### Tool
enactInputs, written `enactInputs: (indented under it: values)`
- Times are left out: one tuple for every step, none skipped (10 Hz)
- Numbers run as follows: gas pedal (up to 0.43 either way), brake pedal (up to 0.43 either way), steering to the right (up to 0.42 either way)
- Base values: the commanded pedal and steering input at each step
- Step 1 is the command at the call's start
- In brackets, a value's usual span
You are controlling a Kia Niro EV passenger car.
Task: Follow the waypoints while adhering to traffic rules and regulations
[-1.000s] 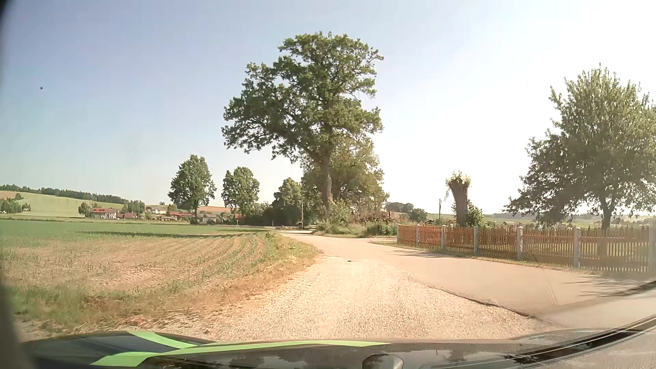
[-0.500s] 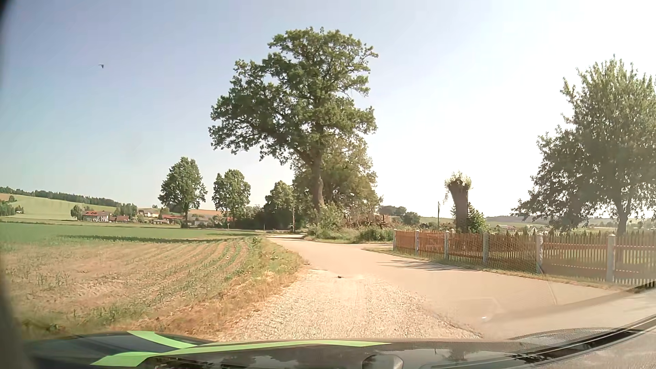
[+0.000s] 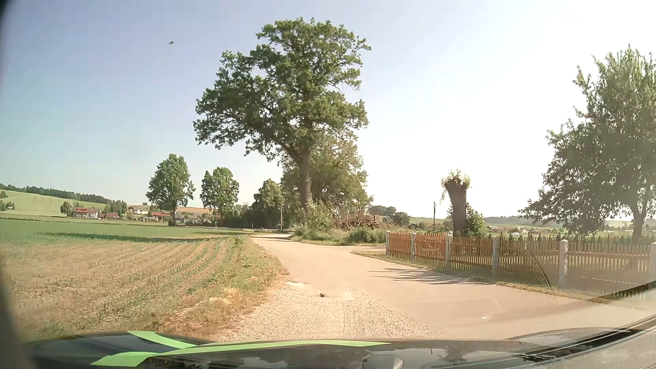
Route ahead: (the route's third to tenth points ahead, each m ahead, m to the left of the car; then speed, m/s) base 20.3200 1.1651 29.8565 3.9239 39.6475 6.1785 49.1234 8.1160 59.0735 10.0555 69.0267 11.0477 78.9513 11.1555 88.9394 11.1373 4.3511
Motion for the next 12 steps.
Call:
enactInputs:
  values:
    - [0.138,0.0,0.06]
    - [0.138,0.0,0.06]
    - [0.138,0.0,0.059]
    - [0.138,0.0,0.054]
    - [0.138,0.0,0.045]
    - [0.138,0.0,0.039]
    - [0.138,0.0,0.03]
    - [0.13,0.0,0.013]
    - [0.13,0.0,-0.004]
    - [0.13,0.0,-0.011]
    - [0.13,0.0,-0.013]
    - [0.13,0.0,-0.016]
